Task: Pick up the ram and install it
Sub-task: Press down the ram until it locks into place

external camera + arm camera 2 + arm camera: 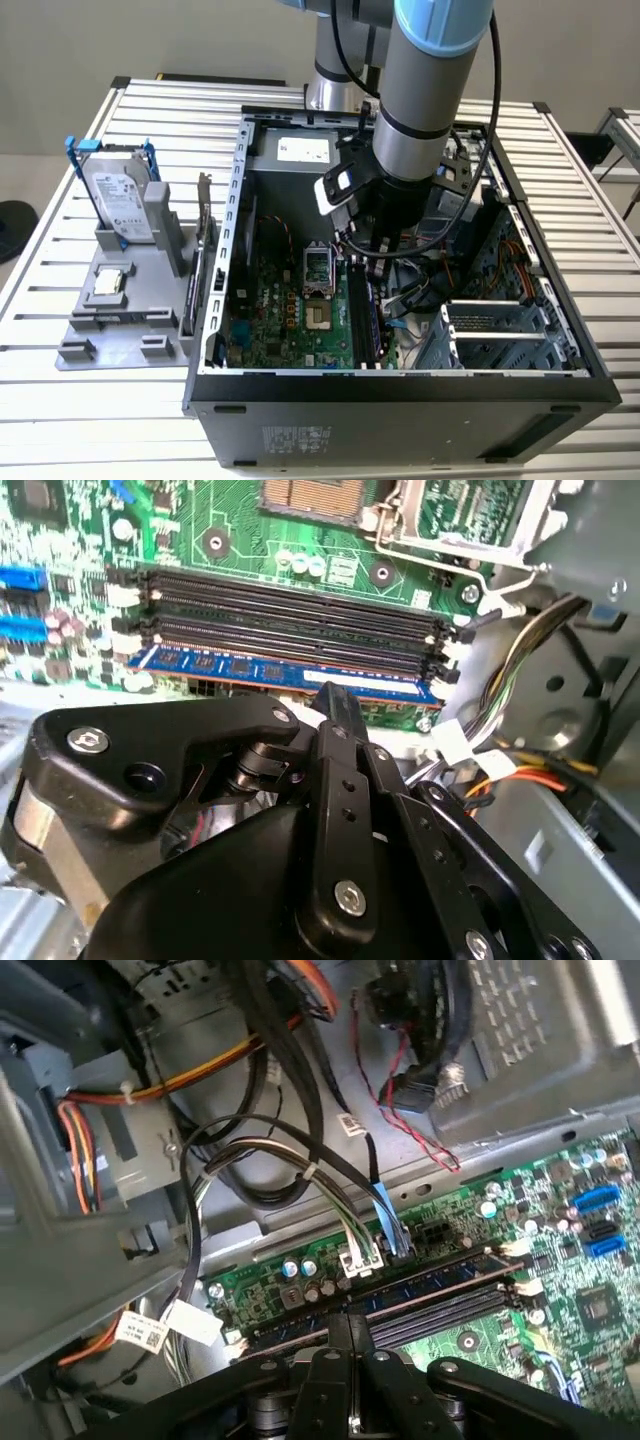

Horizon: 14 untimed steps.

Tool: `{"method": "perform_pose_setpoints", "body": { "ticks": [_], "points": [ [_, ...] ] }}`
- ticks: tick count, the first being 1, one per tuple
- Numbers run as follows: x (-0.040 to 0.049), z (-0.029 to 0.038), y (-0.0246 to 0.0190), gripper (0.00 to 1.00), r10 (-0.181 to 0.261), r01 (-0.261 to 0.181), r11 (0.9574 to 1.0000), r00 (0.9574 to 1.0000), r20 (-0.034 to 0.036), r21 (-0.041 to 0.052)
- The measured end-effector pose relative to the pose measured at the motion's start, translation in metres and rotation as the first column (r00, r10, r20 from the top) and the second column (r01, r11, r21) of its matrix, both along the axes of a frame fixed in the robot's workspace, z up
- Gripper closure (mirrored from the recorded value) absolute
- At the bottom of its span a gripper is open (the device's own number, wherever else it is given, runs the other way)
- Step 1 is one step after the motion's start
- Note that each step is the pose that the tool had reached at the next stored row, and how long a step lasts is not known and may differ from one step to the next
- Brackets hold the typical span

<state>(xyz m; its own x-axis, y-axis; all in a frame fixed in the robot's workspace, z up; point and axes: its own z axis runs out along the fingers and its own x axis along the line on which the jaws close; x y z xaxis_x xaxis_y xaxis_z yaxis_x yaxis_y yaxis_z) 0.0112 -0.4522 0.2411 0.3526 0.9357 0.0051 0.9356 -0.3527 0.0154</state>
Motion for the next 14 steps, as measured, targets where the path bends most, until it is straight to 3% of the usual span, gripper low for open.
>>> {"method": "perform_pose_setpoints", "body": {
  "ticks": [3, 7, 11, 14],
  "points": [
    [0.0001, 0.0, 0.0, 1.0, 0.055, -0.055, 0.9985, 0.9985, 0.0, 0.0],
    [0.0001, 0.0, 0.0, 1.0, 0.127, -0.127, 0.9919, 0.9919, 0.0, 0.0],
    [0.0, 0.0, 0.0, 1.0, 0.199, -0.199, 0.9799, 0.9799, 0.0, 0.0],
    [0.0, 0.0, 0.0, 1.0, 0.252, -0.252, 0.9678, 0.9678, 0.0, 0.0]
  ]
}}
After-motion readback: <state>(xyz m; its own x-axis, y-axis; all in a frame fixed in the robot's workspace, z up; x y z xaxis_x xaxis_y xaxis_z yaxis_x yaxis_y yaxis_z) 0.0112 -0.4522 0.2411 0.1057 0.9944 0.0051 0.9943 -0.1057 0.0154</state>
